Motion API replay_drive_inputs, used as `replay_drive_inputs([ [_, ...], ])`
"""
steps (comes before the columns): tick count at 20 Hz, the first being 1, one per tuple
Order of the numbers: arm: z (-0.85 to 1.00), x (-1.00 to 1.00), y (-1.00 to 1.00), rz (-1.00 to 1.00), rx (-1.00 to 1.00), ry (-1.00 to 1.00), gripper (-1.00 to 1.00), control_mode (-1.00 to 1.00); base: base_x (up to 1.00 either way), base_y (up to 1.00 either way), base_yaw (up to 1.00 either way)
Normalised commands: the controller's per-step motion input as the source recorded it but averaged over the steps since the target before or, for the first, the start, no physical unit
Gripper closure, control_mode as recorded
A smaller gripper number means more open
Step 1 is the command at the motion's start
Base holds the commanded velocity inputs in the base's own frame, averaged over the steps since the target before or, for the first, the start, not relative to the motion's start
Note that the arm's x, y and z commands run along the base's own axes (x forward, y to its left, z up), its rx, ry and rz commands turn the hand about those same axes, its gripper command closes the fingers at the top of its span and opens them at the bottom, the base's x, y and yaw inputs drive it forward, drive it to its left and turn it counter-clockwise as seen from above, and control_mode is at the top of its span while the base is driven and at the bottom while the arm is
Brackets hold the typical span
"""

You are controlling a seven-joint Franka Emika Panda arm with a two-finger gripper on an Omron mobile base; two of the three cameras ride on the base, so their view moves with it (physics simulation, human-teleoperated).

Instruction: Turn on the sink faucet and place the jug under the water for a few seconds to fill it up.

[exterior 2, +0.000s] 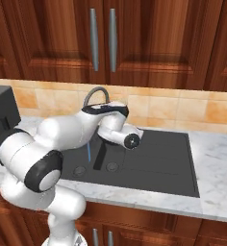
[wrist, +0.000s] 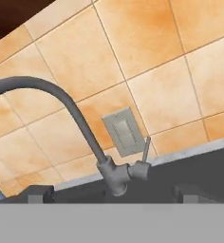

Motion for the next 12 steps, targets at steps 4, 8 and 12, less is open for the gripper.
replay_drive_inputs([
  [4,0.68,-0.93,0.28,0.32,-0.20,0.00,-1.00,-1.00,0.00,0.00,0.00],
  [8,0.51,-0.80,0.54,0.40,-0.23,0.00,-1.00,-1.00,0.00,0.00,0.00],
  [12,0.17,-0.73,0.69,0.42,-0.22,-0.02,-1.00,-1.00,0.00,0.00,0.00],
])
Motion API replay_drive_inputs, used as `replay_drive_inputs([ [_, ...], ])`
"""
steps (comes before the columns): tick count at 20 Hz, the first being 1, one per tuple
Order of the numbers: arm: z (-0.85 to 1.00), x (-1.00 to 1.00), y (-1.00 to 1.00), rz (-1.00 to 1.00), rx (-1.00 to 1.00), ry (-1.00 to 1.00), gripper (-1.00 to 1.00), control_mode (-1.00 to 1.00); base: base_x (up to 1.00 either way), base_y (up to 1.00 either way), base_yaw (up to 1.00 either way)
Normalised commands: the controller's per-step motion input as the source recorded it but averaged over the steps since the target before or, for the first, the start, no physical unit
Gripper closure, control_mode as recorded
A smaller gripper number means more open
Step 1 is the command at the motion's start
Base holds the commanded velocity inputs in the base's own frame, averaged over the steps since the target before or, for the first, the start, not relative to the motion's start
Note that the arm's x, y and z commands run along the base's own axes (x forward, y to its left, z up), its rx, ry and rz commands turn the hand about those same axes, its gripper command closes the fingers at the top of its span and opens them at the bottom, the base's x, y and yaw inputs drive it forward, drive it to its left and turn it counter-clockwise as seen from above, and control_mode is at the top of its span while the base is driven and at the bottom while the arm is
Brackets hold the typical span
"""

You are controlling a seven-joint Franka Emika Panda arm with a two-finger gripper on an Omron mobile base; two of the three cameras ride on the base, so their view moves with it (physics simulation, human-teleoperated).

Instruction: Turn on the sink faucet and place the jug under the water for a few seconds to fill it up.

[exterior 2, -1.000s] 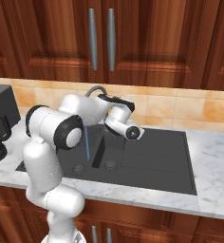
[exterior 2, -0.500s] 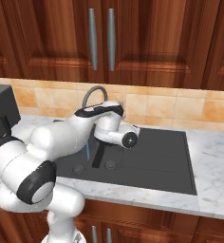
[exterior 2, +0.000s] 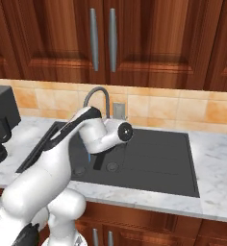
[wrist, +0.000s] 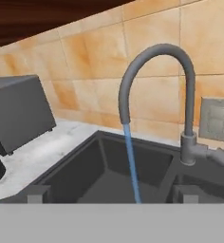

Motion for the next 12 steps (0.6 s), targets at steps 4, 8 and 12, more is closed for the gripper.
replay_drive_inputs([
  [4,0.06,-0.74,0.67,0.44,-0.14,-0.02,-1.00,-1.00,0.00,0.00,0.00],
  [8,-0.04,-0.53,0.77,0.45,-0.03,0.00,-1.00,-1.00,0.00,0.00,0.00],
  [12,-0.03,-0.09,0.92,0.38,0.00,0.00,-1.00,-1.00,0.00,0.00,0.00],
])
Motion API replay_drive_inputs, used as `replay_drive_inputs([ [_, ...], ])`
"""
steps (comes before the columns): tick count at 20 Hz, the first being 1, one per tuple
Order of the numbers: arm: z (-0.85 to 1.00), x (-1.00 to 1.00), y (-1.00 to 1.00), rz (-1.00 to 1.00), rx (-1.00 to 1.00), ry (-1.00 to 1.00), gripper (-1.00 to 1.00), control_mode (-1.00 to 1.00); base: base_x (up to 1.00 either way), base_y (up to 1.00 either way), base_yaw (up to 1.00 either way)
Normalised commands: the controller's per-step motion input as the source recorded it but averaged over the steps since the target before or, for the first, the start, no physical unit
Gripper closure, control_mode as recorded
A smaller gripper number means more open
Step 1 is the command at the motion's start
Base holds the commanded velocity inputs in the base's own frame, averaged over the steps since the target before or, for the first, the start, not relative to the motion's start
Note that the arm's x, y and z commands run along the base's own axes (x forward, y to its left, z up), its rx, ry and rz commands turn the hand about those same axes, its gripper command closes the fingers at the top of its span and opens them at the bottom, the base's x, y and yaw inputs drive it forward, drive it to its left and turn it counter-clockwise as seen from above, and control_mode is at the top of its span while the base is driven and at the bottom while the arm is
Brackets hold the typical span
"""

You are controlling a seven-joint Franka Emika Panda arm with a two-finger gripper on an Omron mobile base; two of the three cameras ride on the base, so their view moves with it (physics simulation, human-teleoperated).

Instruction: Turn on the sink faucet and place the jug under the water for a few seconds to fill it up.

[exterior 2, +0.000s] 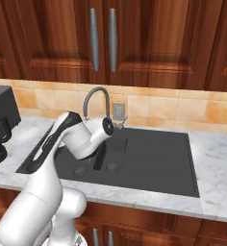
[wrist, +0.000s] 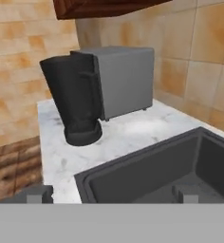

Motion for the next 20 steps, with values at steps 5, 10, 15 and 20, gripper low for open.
replay_drive_inputs([
  [5,-0.06,0.08,1.00,0.31,0.00,0.00,-1.00,-1.00,0.00,0.00,0.00],
  [10,-0.16,0.06,0.87,0.28,0.00,-0.01,-1.00,-1.00,0.00,0.00,0.00],
  [15,-0.03,0.02,0.24,0.11,0.00,0.00,-1.00,-1.00,0.00,0.00,0.00],
  [20,0.00,0.37,0.19,0.00,0.00,0.02,-1.00,-1.00,0.00,0.00,0.00],
])
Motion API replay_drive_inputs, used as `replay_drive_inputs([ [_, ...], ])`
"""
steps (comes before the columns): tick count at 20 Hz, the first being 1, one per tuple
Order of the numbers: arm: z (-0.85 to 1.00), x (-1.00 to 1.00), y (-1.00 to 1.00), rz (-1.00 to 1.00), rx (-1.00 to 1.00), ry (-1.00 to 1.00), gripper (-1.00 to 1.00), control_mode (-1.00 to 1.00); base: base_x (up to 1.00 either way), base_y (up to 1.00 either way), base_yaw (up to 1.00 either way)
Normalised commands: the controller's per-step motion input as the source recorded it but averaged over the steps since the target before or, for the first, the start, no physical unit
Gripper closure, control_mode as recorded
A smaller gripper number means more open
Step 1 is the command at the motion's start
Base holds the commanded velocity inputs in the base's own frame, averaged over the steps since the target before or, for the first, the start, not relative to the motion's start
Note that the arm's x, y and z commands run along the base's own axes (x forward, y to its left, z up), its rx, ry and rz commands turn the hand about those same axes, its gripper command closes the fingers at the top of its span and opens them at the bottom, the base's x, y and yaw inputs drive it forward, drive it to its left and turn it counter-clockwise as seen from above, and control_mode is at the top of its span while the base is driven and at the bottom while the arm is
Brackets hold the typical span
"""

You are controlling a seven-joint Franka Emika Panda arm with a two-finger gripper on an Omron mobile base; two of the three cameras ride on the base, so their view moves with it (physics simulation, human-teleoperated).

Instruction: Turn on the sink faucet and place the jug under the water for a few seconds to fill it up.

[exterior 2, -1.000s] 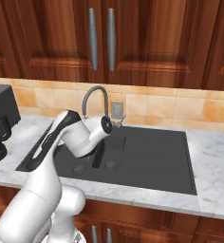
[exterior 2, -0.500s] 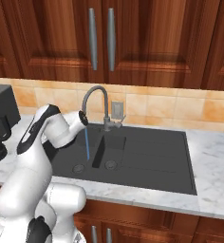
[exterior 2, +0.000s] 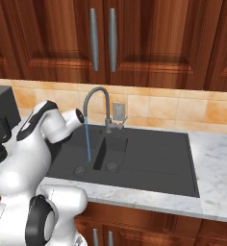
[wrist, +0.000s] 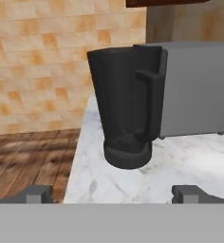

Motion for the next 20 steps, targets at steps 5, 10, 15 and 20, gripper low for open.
replay_drive_inputs([
  [5,0.00,0.39,0.11,0.00,0.00,0.00,-1.00,-1.00,0.00,0.00,0.00],
  [10,0.00,0.32,0.09,0.00,0.00,0.00,-1.00,-1.00,0.00,0.00,0.00],
  [15,0.00,0.24,0.13,0.00,0.00,0.00,-1.00,-1.00,0.00,0.00,0.00],
  [20,0.00,0.18,0.06,0.00,0.00,0.00,-1.00,-1.00,0.00,0.00,0.00],
])
